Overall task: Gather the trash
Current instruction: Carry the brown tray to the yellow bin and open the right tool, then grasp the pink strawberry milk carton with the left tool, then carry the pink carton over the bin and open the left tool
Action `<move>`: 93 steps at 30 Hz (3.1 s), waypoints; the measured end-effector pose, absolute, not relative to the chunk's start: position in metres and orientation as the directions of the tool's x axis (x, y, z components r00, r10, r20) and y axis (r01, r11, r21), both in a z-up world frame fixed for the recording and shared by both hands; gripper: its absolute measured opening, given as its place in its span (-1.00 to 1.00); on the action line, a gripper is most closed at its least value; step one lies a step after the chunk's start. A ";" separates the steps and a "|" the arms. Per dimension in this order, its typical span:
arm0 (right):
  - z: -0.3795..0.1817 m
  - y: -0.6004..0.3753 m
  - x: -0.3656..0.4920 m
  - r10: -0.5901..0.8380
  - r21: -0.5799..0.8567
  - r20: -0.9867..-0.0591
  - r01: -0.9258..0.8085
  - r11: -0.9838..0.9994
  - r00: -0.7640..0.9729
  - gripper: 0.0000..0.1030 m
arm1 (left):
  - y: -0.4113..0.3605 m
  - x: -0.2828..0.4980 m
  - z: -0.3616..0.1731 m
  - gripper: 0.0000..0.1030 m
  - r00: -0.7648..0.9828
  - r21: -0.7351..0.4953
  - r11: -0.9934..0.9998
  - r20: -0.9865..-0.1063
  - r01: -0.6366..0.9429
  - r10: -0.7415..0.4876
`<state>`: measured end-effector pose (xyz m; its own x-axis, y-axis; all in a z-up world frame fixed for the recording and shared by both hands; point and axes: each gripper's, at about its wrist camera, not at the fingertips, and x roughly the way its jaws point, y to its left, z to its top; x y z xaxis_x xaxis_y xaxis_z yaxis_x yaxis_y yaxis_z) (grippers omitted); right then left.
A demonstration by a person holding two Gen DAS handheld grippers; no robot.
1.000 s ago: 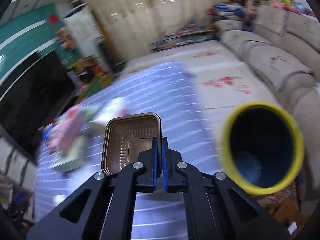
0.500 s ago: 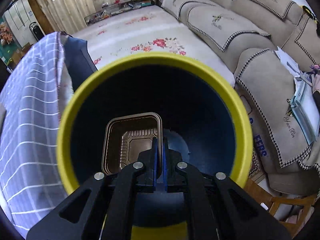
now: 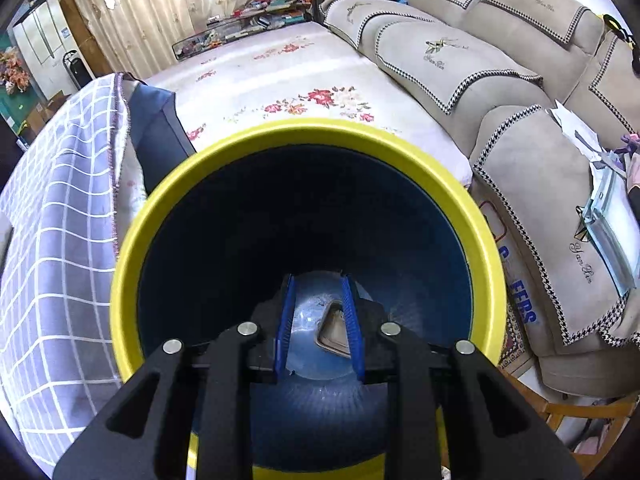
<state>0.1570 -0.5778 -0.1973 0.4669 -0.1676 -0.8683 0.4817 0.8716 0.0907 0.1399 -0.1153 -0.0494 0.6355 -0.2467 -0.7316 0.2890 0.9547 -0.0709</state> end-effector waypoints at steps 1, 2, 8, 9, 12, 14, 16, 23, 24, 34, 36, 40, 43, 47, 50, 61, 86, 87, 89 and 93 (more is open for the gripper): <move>-0.194 -0.576 0.156 -0.168 0.091 -0.864 0.477 0.874 0.474 -0.54 | -0.115 0.146 -0.046 0.93 0.642 -0.054 0.956 -0.730 0.289 -0.235; -0.191 -0.575 0.155 -0.167 0.095 -0.860 0.473 0.876 0.481 -0.50 | -0.116 0.155 -0.041 0.93 0.654 -0.026 0.956 -0.724 0.292 -0.220; -0.183 -0.566 0.151 -0.152 0.114 -0.849 0.457 0.882 0.506 -0.49 | -0.114 0.217 -0.032 0.93 0.680 0.073 0.949 -0.714 0.307 -0.166; -0.183 -0.566 0.151 -0.150 0.115 -0.848 0.454 0.884 0.508 -0.49 | -0.115 0.228 -0.033 0.93 0.674 0.079 0.946 -0.720 0.316 -0.165; -0.179 -0.561 0.154 -0.146 0.117 -0.845 0.446 0.887 0.514 -0.49 | -0.117 0.254 -0.037 0.93 0.655 0.094 0.938 -0.738 0.332 -0.158; -0.178 -0.557 0.155 -0.145 0.116 -0.844 0.440 0.890 0.516 -0.49 | -0.117 0.267 -0.041 0.93 0.642 0.083 0.940 -0.750 0.331 -0.160; -0.176 -0.555 0.157 -0.145 0.112 -0.844 0.435 0.893 0.516 -0.49 | -0.119 0.276 -0.045 0.91 0.632 0.075 0.939 -0.757 0.336 -0.166; -0.174 -0.551 0.160 -0.141 0.111 -0.844 0.426 0.898 0.518 -0.49 | -0.129 0.308 -0.063 0.63 0.586 0.061 0.937 -0.794 0.343 -0.162; -0.174 -0.551 0.160 -0.139 0.113 -0.843 0.424 0.899 0.519 -0.49 | -0.130 0.310 -0.066 0.56 0.580 0.062 0.937 -0.799 0.343 -0.159; -0.162 -0.554 0.147 -0.128 0.145 -0.821 0.420 0.896 0.556 -0.49 | -0.129 0.302 -0.062 -0.04 0.596 0.075 0.953 -0.794 0.293 -0.121; -0.155 -0.554 0.142 -0.127 0.153 -0.809 0.415 0.897 0.574 -0.49 | -0.134 0.286 -0.048 -0.04 0.628 0.096 0.950 -0.770 0.296 -0.118; -0.141 -0.558 0.131 -0.142 0.156 -0.786 0.415 0.896 0.601 -0.49 | -0.155 0.246 -0.017 -0.04 0.640 0.050 0.937 -0.743 0.346 -0.197; -0.132 -0.566 0.120 -0.163 0.149 -0.771 0.423 0.894 0.615 -0.49 | -0.191 0.210 -0.005 -0.03 0.633 0.009 0.911 -0.722 0.413 -0.280; -0.126 -0.580 0.105 -0.180 0.145 -0.762 0.434 0.889 0.622 -0.49 | -0.259 0.179 -0.016 -0.03 0.545 -0.057 0.840 -0.737 0.539 -0.400; -0.122 -0.592 0.092 -0.188 0.144 -0.757 0.441 0.886 0.626 -0.49 | -0.313 0.170 -0.035 -0.03 0.470 -0.086 0.791 -0.764 0.605 -0.443; -0.114 -0.636 0.057 -0.248 0.122 -0.748 0.495 0.860 0.616 -0.48 | -0.459 0.195 -0.118 -0.03 0.323 -0.060 0.729 -0.869 0.682 -0.374; -0.106 -0.573 0.086 -0.172 0.114 -0.744 0.376 0.920 0.646 -0.49 | -0.337 0.167 -0.067 0.43 0.474 -0.107 0.824 -0.773 0.557 -0.421; -0.104 -0.560 0.092 -0.156 0.115 -0.740 0.352 0.929 0.654 -0.49 | -0.315 0.164 -0.061 0.45 0.499 -0.109 0.840 -0.762 0.531 -0.414; -0.100 -0.534 0.104 -0.120 0.119 -0.734 0.300 0.946 0.669 -0.49 | -0.275 0.159 -0.052 0.46 0.550 -0.101 0.875 -0.742 0.474 -0.384; -0.095 -0.481 0.128 -0.040 0.131 -0.723 0.194 0.972 0.689 -0.49 | -0.195 0.152 -0.038 0.57 0.646 -0.076 0.935 -0.703 0.345 -0.296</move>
<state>0.1282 -0.4810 -0.0952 0.6892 -0.0400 -0.7234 0.1940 0.9722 0.1311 0.1517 -0.1951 -0.0382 0.6464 -0.2955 -0.7035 0.3452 0.9355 -0.0759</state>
